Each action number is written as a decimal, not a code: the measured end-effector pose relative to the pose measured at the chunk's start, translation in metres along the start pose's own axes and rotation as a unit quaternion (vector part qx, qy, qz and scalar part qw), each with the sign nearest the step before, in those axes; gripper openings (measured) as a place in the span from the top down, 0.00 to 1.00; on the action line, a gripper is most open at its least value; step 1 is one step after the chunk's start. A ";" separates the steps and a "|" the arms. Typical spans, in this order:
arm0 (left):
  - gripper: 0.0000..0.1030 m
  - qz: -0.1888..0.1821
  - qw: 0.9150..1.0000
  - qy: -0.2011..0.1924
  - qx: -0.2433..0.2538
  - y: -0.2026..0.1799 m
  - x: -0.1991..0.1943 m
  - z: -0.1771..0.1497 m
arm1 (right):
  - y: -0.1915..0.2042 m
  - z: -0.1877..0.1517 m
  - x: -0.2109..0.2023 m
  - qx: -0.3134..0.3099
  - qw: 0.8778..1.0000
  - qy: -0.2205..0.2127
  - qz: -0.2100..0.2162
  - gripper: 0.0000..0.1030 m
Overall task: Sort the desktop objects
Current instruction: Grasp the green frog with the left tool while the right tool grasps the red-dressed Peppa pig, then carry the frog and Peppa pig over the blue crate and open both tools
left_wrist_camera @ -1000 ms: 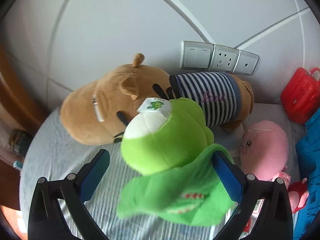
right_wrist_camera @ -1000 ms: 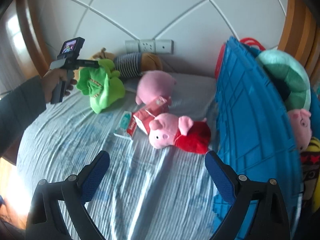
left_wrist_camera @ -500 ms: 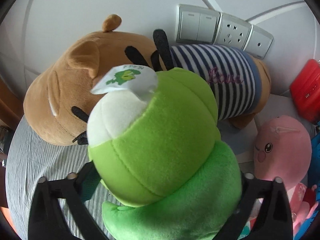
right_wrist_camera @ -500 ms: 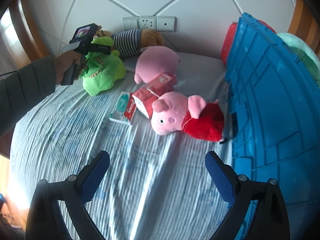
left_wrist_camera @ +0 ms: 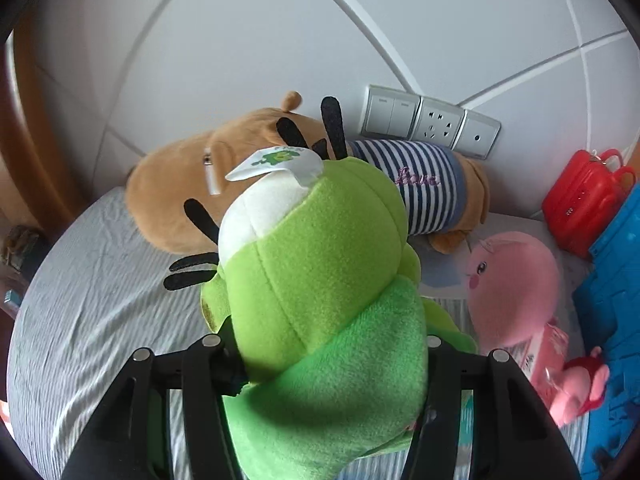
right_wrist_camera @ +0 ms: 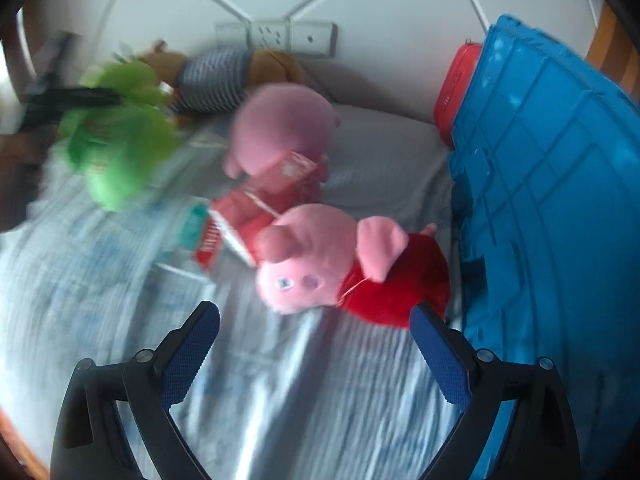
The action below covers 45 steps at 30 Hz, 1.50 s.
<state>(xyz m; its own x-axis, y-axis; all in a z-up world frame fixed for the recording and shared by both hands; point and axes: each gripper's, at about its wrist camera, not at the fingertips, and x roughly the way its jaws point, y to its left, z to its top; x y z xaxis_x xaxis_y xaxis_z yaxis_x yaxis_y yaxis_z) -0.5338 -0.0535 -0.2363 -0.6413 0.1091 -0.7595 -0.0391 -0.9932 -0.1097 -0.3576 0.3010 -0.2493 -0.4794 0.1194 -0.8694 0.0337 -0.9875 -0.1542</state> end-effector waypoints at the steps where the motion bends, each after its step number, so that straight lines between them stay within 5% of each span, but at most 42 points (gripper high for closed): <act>1: 0.49 0.000 1.000 -0.002 -0.003 0.006 -0.013 -0.006 | 0.000 0.003 0.012 -0.010 1.000 0.005 -0.017 0.06; 7: 0.49 0.001 1.000 0.002 -0.017 0.033 -0.062 -0.040 | 0.039 0.010 0.091 -0.185 0.973 0.051 -0.127 0.05; 18: 0.49 0.010 1.000 0.004 -0.025 0.062 -0.104 -0.085 | 0.026 0.040 0.127 -0.173 0.983 0.014 -0.068 0.00; 25: 0.48 0.016 0.999 -0.007 -0.029 0.062 -0.126 -0.090 | 0.012 0.047 0.138 -0.126 0.989 0.068 -0.037 0.04; 30: 0.48 0.023 0.999 -0.012 -0.027 0.067 -0.143 -0.090 | 0.014 0.039 0.120 -0.095 0.994 0.048 -0.032 0.46; 34: 0.48 0.031 0.999 -0.020 -0.021 0.072 -0.159 -0.088 | 0.009 0.029 0.101 -0.064 0.998 0.023 -0.016 0.65; 36: 0.47 0.034 0.999 -0.023 -0.019 0.075 -0.167 -0.087 | 0.004 0.027 0.090 -0.046 0.999 0.015 -0.013 0.89; 45: 0.47 0.039 0.999 -0.028 -0.014 0.088 -0.206 -0.091 | -0.007 0.005 0.038 0.010 0.999 0.019 0.047 0.94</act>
<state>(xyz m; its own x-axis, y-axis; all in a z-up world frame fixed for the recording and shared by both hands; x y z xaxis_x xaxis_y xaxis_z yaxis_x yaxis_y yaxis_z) -0.3352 -0.1593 -0.1476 -0.6836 0.0277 -0.7293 0.0336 -0.9970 -0.0694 -0.3805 0.3122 -0.2789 -0.4416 0.0304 -0.8967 0.0587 -0.9963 -0.0627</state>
